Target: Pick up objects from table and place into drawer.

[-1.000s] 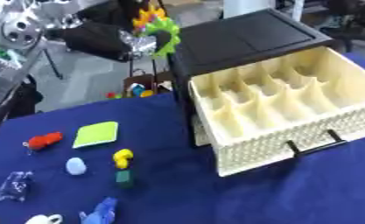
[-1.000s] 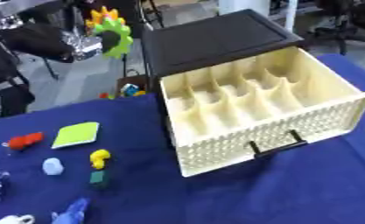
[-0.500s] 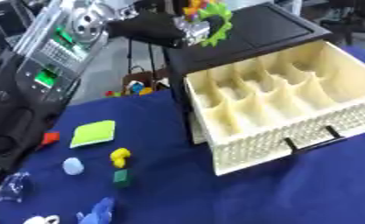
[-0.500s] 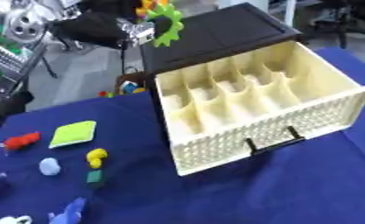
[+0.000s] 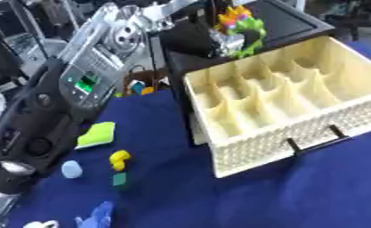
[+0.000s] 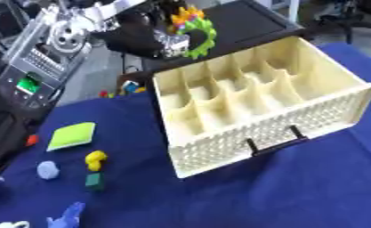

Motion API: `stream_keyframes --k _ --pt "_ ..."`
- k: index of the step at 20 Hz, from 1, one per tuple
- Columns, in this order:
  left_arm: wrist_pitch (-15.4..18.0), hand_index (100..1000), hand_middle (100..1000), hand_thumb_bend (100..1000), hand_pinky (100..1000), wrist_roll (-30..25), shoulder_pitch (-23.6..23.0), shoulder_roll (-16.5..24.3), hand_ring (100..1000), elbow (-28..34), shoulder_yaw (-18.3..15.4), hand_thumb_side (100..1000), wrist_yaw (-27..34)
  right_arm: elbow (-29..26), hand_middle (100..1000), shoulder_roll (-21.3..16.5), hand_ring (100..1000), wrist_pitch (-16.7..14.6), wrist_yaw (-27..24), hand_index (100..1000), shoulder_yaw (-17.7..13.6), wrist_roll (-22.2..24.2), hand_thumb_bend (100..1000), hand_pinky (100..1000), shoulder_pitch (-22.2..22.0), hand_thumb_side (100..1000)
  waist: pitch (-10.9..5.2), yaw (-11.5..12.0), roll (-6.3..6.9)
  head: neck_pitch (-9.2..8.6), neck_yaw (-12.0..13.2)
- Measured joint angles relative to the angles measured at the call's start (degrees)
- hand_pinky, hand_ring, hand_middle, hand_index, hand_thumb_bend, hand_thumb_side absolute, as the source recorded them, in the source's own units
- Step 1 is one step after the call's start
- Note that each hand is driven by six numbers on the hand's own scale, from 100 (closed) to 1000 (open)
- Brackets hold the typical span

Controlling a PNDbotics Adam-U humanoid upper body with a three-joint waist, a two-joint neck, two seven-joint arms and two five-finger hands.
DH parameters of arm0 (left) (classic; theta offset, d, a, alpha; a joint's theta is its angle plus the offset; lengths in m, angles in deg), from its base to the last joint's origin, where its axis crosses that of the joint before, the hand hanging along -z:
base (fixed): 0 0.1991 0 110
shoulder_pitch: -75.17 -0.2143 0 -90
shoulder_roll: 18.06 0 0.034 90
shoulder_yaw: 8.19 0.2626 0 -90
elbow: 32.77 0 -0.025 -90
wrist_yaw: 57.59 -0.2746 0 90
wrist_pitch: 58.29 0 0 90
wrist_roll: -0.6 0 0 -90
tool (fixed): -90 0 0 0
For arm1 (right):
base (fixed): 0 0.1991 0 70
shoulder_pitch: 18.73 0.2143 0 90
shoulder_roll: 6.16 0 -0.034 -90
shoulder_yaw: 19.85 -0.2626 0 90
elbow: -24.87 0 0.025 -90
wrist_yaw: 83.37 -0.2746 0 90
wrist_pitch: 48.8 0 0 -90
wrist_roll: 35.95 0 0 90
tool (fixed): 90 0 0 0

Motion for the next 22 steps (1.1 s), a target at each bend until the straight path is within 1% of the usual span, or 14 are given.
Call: stream_keyframes --k 5,8,9,11,12,14,15,16,17,18,19,20,21,22 --pt "0.7 792 672 684 578 -2.6 -0.1 -0.5 733 -2.3 0.8 709 0.3 0.0 835 0.1 845 -0.1 0.0 853 0.0 -0.1 100 775 0.0 1000 0.1 0.0 0.21 -0.22 -0.1" --pt "0.8 783 664 664 575 -3.5 -0.5 -0.9 729 -3.1 1.0 725 0.4 0.0 835 0.2 845 -0.1 0.0 853 0.0 -0.1 100 775 0.0 1000 0.18 0.1 0.23 -0.23 -0.3" --pt "0.9 781 661 668 572 -3.5 -0.5 -0.9 726 -3.2 1.0 720 0.5 0.0 835 0.3 845 -0.1 0.0 853 0.0 -0.1 100 775 0.0 1000 0.18 0.1 0.24 -0.24 -0.4" --pt "0.9 774 654 644 565 -3.3 -0.6 -0.9 720 -3.2 0.9 736 0.5 0.0 835 0.4 845 -0.1 0.0 853 0.0 -0.1 100 775 0.0 1000 0.19 0.2 0.24 -0.24 -0.6" --pt "1.0 765 647 628 557 -2.9 -0.6 -0.9 714 -3.2 0.7 765 0.5 0.0 835 0.4 845 -0.1 0.0 853 0.0 -0.1 100 775 0.0 1000 0.19 0.3 0.24 -0.24 -0.6" --pt "1.0 760 642 638 543 -1.2 -0.9 -0.9 701 -2.3 -0.3 792 0.5 0.0 835 0.4 845 -0.1 0.0 852 0.0 -0.1 100 775 0.0 1000 0.18 0.7 0.23 -0.24 -0.7" --pt "0.8 771 650 616 537 0.2 -1.1 -0.9 693 -1.6 -1.0 878 0.5 0.0 835 0.4 845 -0.1 0.0 852 0.0 -0.1 100 775 0.0 1000 0.18 0.9 0.22 -0.24 -0.8" --pt "0.5 774 652 628 538 2.2 -1.3 -0.9 692 -0.6 -1.8 892 0.5 0.0 835 0.4 845 -0.2 0.0 852 0.0 -0.1 100 775 0.0 1000 0.18 1.1 0.19 -0.23 -0.9" --pt "0.0 800 684 647 552 4.7 -1.7 -0.8 698 0.6 -2.7 979 0.5 0.0 835 0.4 845 -0.2 0.0 852 0.0 -0.2 100 775 0.0 1000 0.17 1.4 0.17 -0.22 -0.9" --pt "-0.6 802 685 652 555 8.1 -2.2 -0.6 698 2.3 -3.9 991 0.7 0.0 835 0.4 845 -0.3 0.0 852 0.0 -0.3 100 775 -0.1 1000 0.17 1.7 0.09 -0.21 -1.1" --pt "-1.4 826 704 661 563 11.9 -2.9 -0.1 705 4.1 -5.1 1000 1.2 0.0 834 0.4 845 -0.3 0.0 852 0.0 -0.4 100 775 -0.1 1000 0.17 2.1 0.0 -0.21 -1.3" --pt "-2.1 834 716 663 569 16.2 -3.7 0.4 710 6.1 -6.4 1000 2.2 0.0 834 0.4 845 -0.4 0.0 852 0.0 -0.5 100 774 -0.2 1000 0.17 2.4 -0.2 -0.19 -1.5" --pt "-2.8 855 751 654 585 20.8 -4.6 1.1 729 8.0 -7.6 1000 3.5 0.0 830 0.3 844 -0.5 0.0 851 0.0 -0.8 100 773 -0.4 1000 0.17 2.7 -0.44 -0.17 -1.7" --pt "-3.5 868 750 654 593 25.5 -5.4 1.9 738 10.1 -9.0 1000 4.9 0.0 829 0.2 843 -0.6 0.0 850 0.0 -1.1 100 773 -0.5 1000 0.17 3.1 -0.68 -0.15 -1.9"
